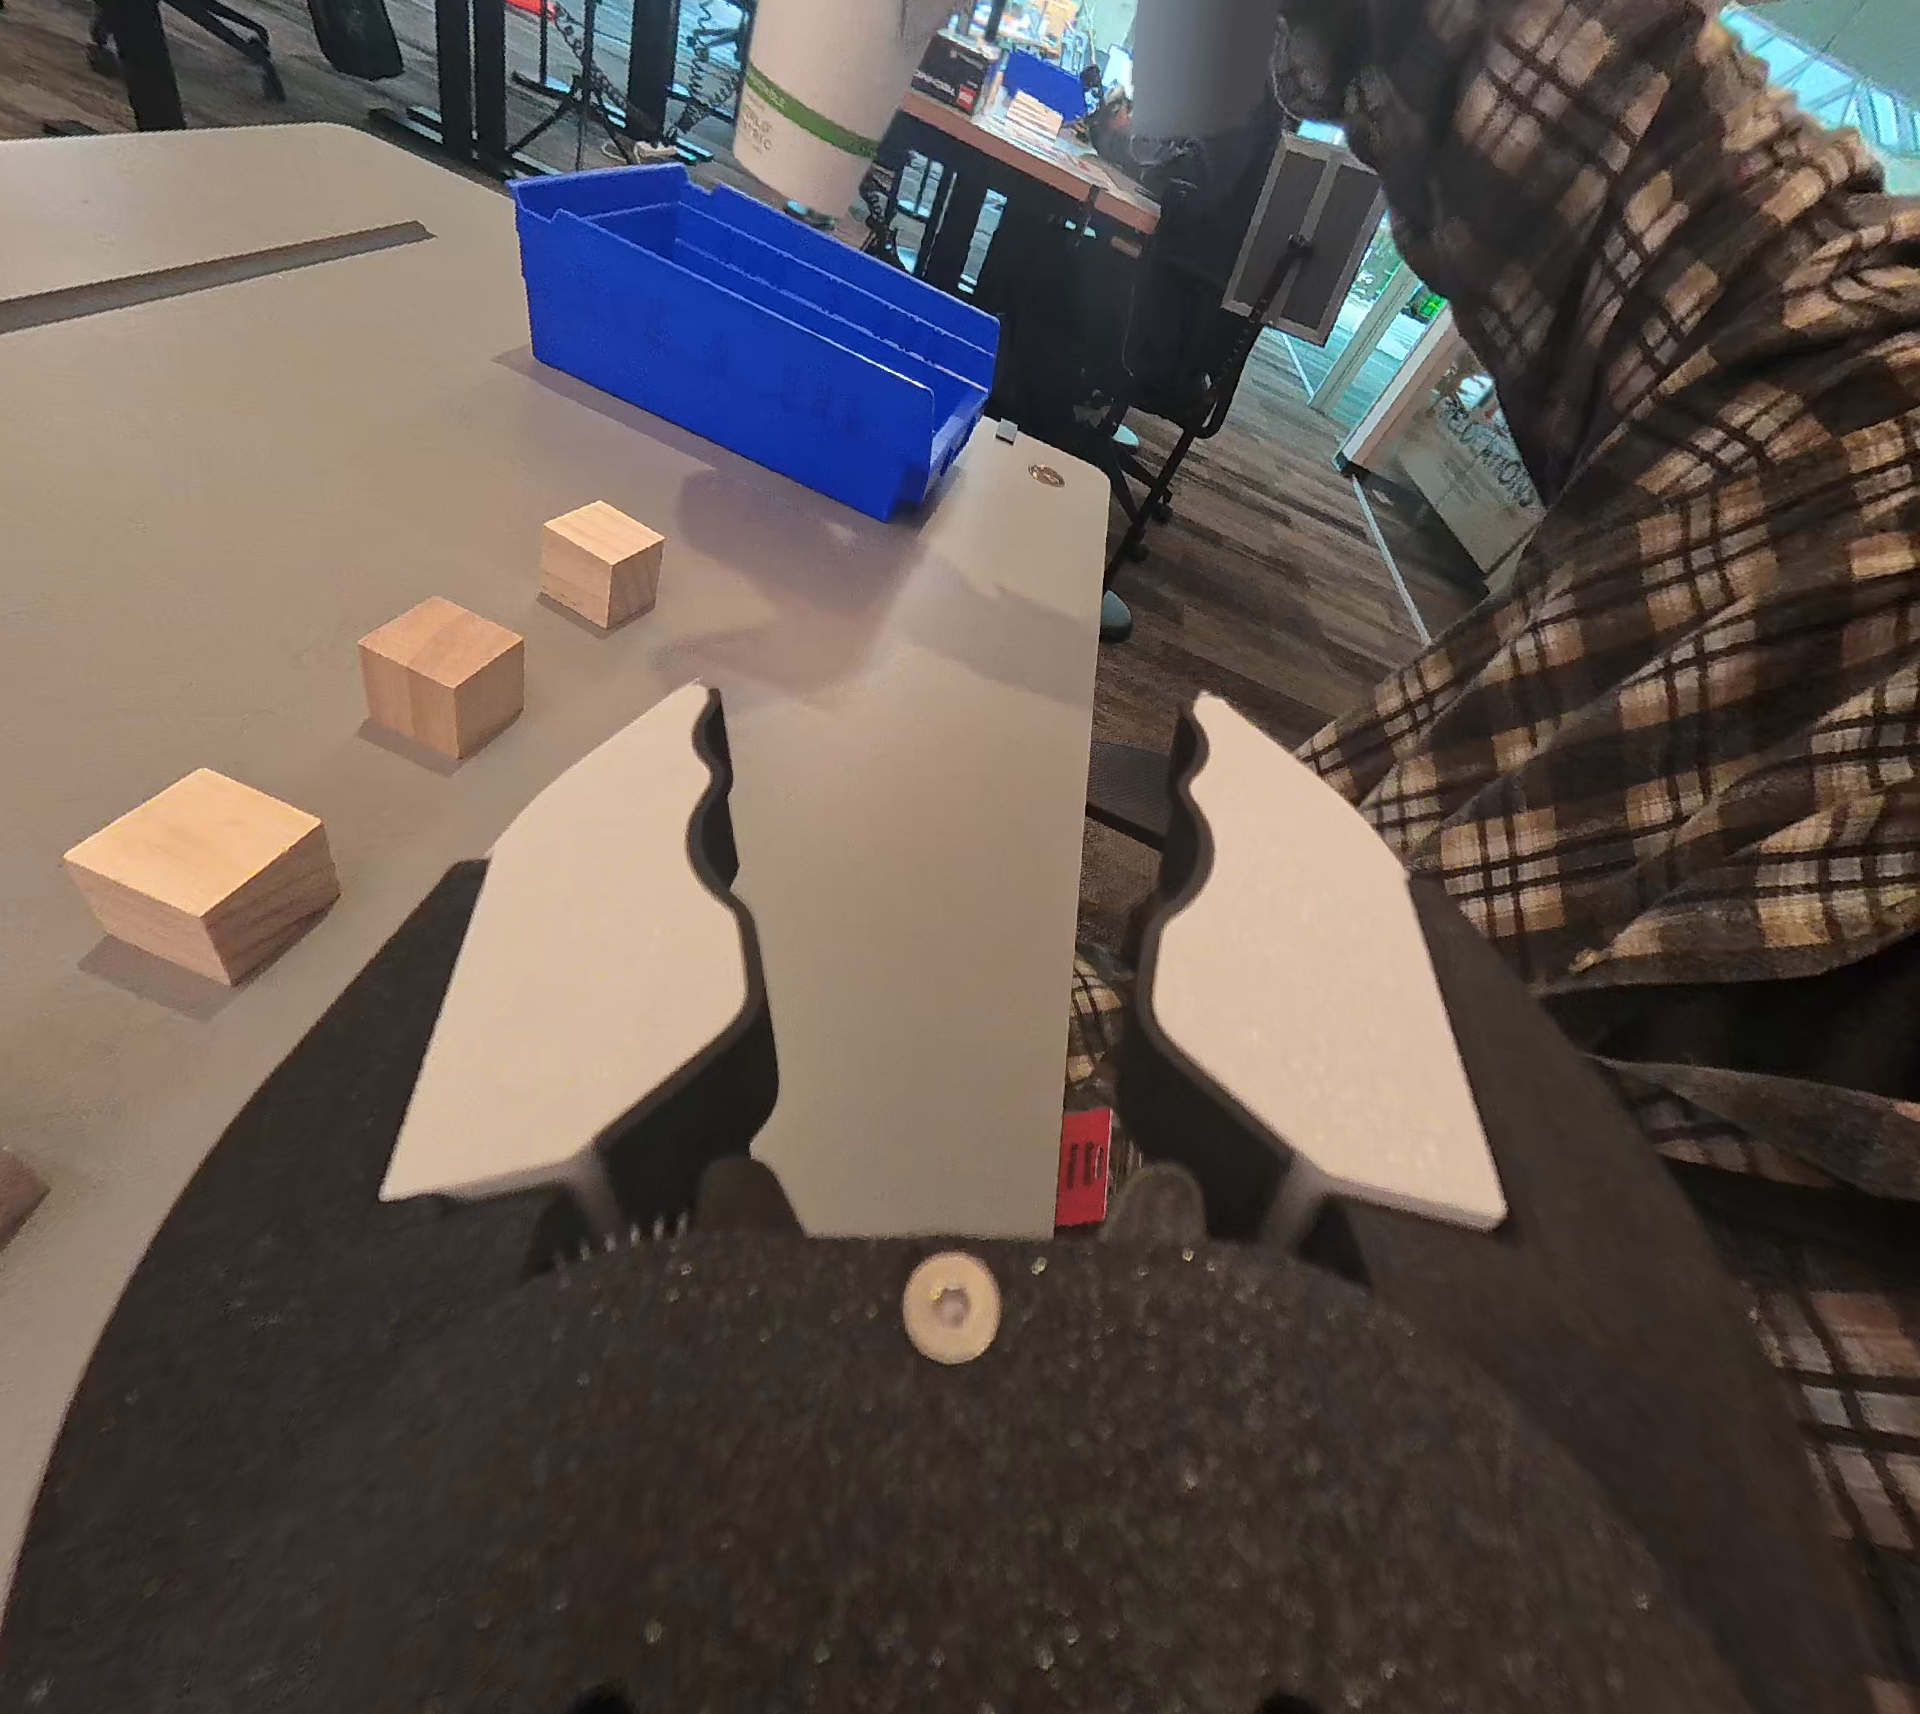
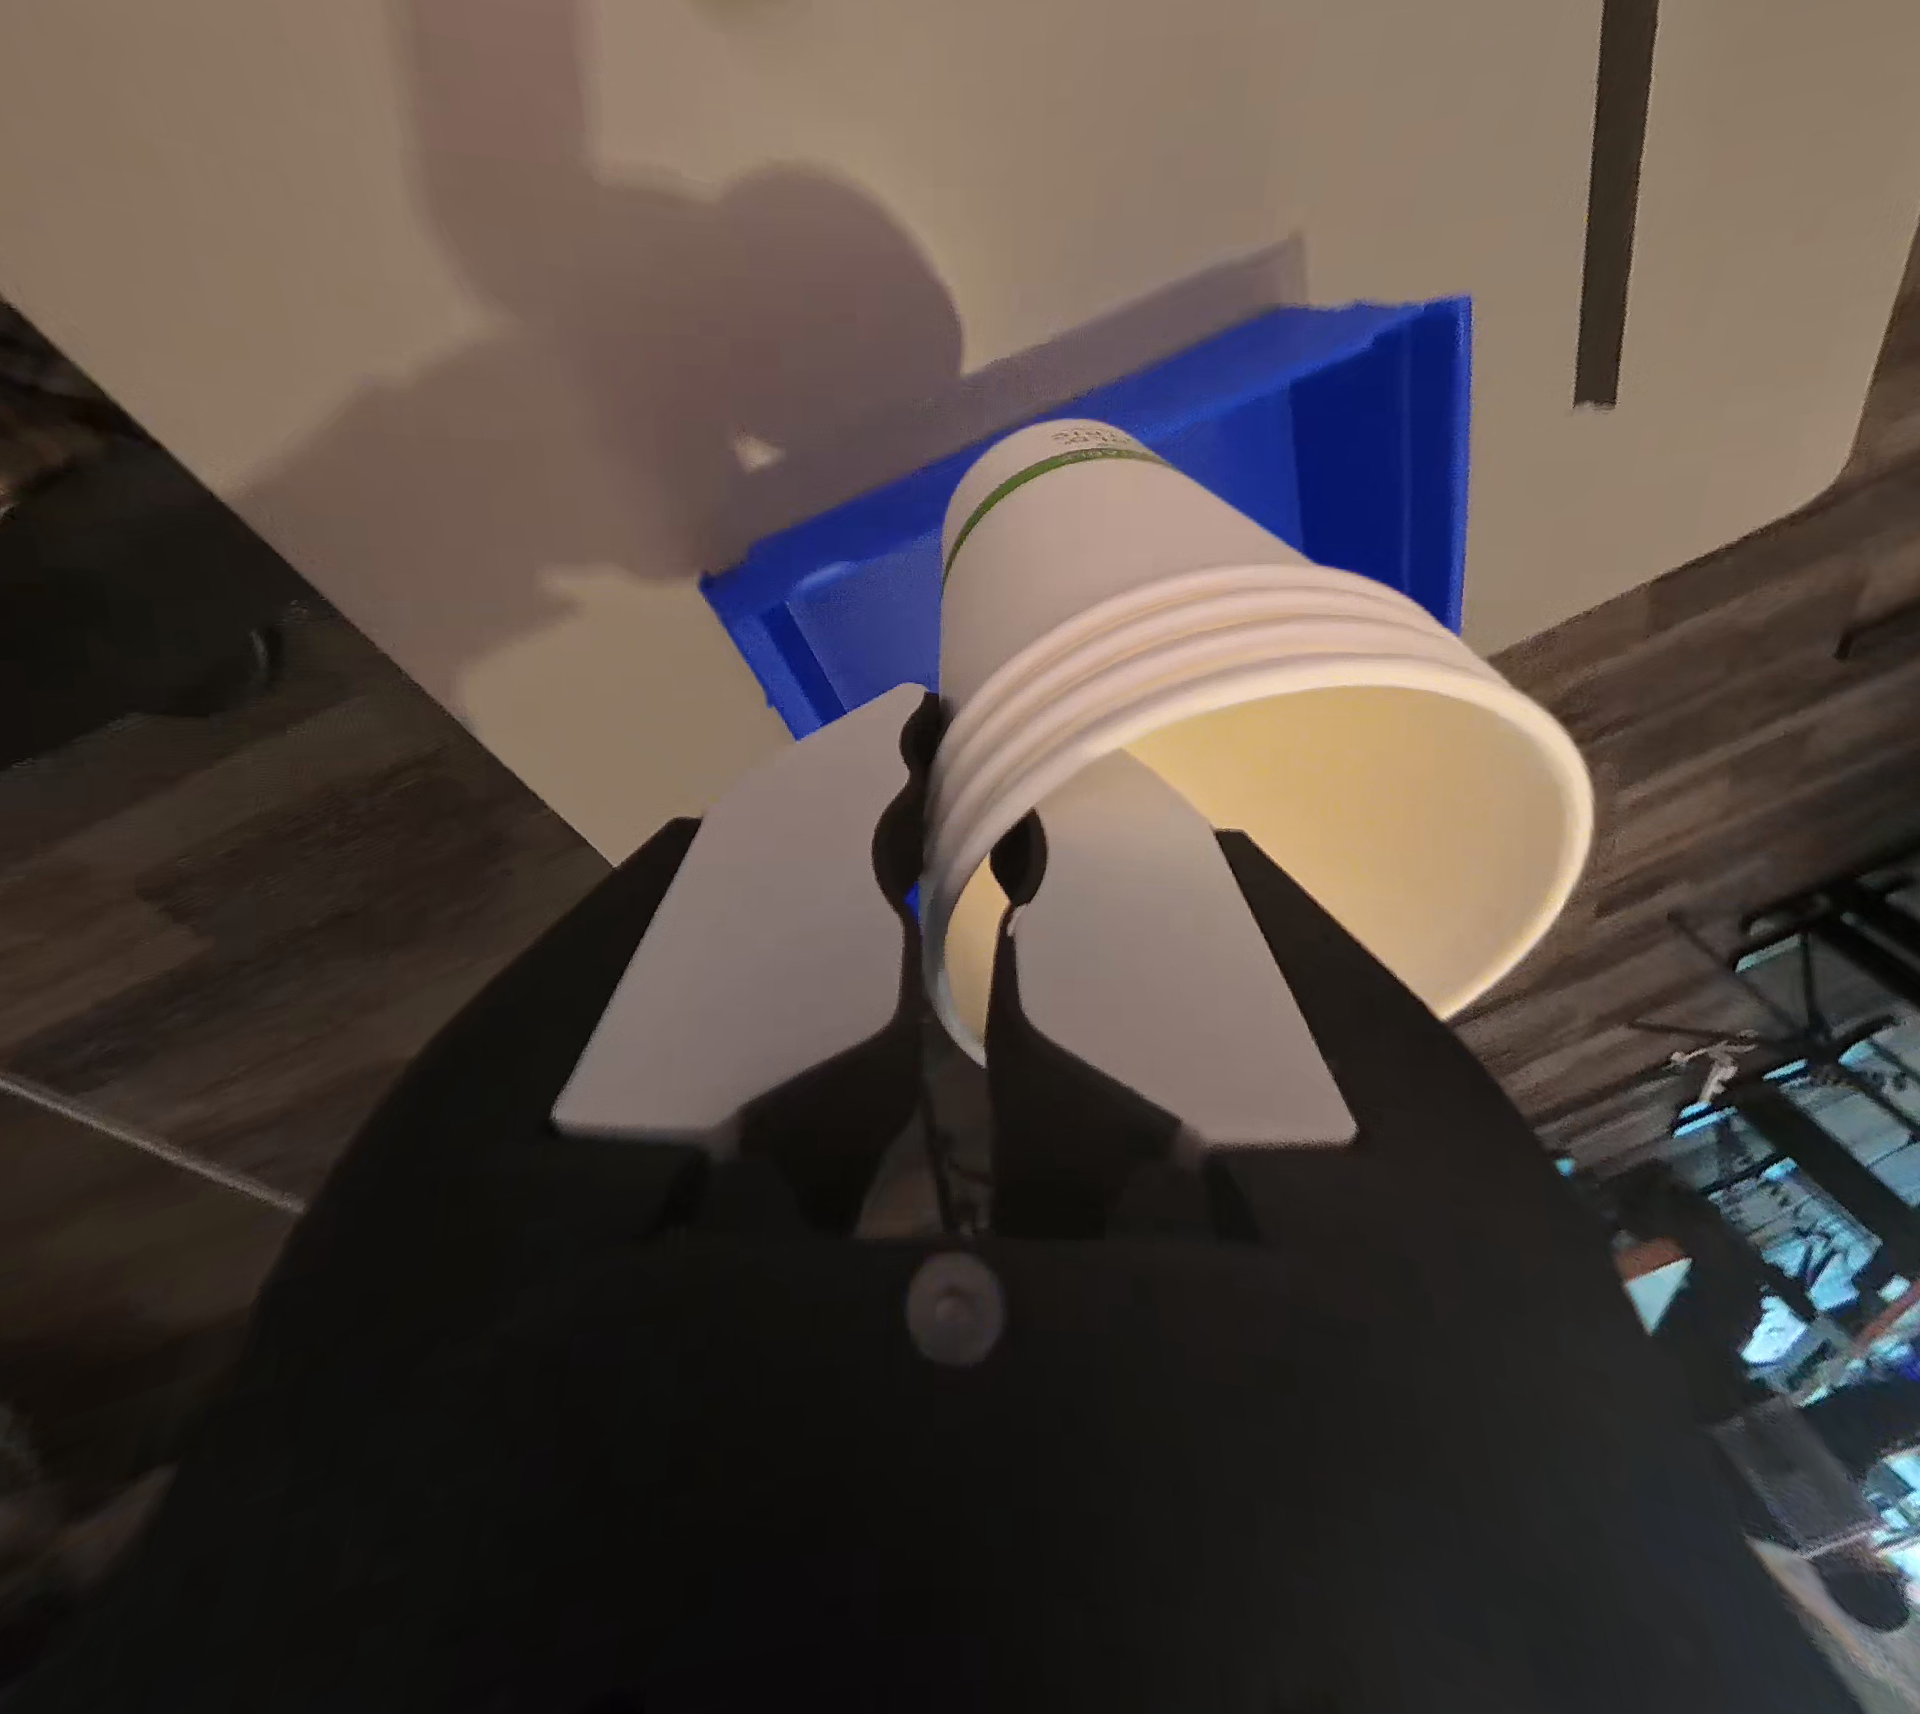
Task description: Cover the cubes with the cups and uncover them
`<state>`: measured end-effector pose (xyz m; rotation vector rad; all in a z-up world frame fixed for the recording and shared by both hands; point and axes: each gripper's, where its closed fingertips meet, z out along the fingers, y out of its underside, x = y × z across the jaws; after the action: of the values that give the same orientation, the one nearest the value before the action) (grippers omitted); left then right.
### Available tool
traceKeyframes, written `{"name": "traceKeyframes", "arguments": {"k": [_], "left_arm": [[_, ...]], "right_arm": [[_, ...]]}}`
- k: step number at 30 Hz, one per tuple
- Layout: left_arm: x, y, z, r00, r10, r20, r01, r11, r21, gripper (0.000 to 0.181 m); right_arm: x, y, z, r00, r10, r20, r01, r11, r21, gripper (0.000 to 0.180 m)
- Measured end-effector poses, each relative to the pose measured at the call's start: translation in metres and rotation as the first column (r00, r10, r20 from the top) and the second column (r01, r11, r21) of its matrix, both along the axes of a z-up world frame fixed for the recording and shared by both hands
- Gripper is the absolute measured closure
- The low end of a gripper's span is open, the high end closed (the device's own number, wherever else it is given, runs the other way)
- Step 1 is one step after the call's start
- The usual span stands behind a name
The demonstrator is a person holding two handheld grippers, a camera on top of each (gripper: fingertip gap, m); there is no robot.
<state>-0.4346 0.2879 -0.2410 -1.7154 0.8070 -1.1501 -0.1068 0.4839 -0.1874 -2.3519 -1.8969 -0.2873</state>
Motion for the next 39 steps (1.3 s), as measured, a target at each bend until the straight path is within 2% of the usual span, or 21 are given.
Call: {"name": "traceKeyframes", "arguments": {"k": [5,12,18,25,26,30,32,33,39], "left_arm": [[0.005,0.001,-0.005,1.0,-0.007,-0.022,0.007,1.0,-0.002,0.101],[0.008,0.008,-0.011,0.999,-0.004,-0.04,0.004,1.0,0.0,0.102],[0.007,0.016,-0.014,0.999,-0.001,-0.037,0.001,1.0,-0.005,0.103],[0.005,0.021,-0.019,0.999,0.004,-0.033,-0.005,1.0,-0.023,0.103],[0.005,0.021,-0.019,0.999,0.004,-0.032,-0.005,1.0,-0.023,0.103],[0.003,0.021,-0.02,0.999,0.008,-0.038,-0.009,1.0,-0.027,0.103],[0.003,0.02,-0.019,0.999,0.01,-0.039,-0.011,1.0,-0.025,0.102],[0.002,0.02,-0.018,0.999,0.011,-0.04,-0.012,1.0,-0.022,0.102],[0.003,0.014,-0.015,0.998,0.009,-0.063,-0.009,1.0,-0.006,0.101]], "right_arm": [[0.039,0.044,-0.024,0.992,-0.114,0.053,0.117,0.992,-0.04,0.173],[0.074,0.09,-0.088,0.974,-0.216,0.062,0.222,0.968,-0.117,0.172],[0.094,0.106,-0.138,0.964,-0.257,0.07,0.266,0.949,-0.167,0.172],[0.095,0.109,-0.163,0.963,-0.26,0.069,0.269,0.945,-0.186,0.172],[0.095,0.11,-0.164,0.963,-0.26,0.075,0.27,0.946,-0.179,0.171],[0.093,0.115,-0.162,0.963,-0.262,0.055,0.267,0.953,-0.139,0.15],[0.092,0.117,-0.155,0.965,-0.258,0.035,0.26,0.959,-0.11,0.13],[0.091,0.118,-0.149,0.967,-0.256,0.021,0.256,0.962,-0.093,0.121],[0.079,0.115,-0.093,0.972,-0.224,-0.074,0.227,0.973,0.032,0.095]]}}
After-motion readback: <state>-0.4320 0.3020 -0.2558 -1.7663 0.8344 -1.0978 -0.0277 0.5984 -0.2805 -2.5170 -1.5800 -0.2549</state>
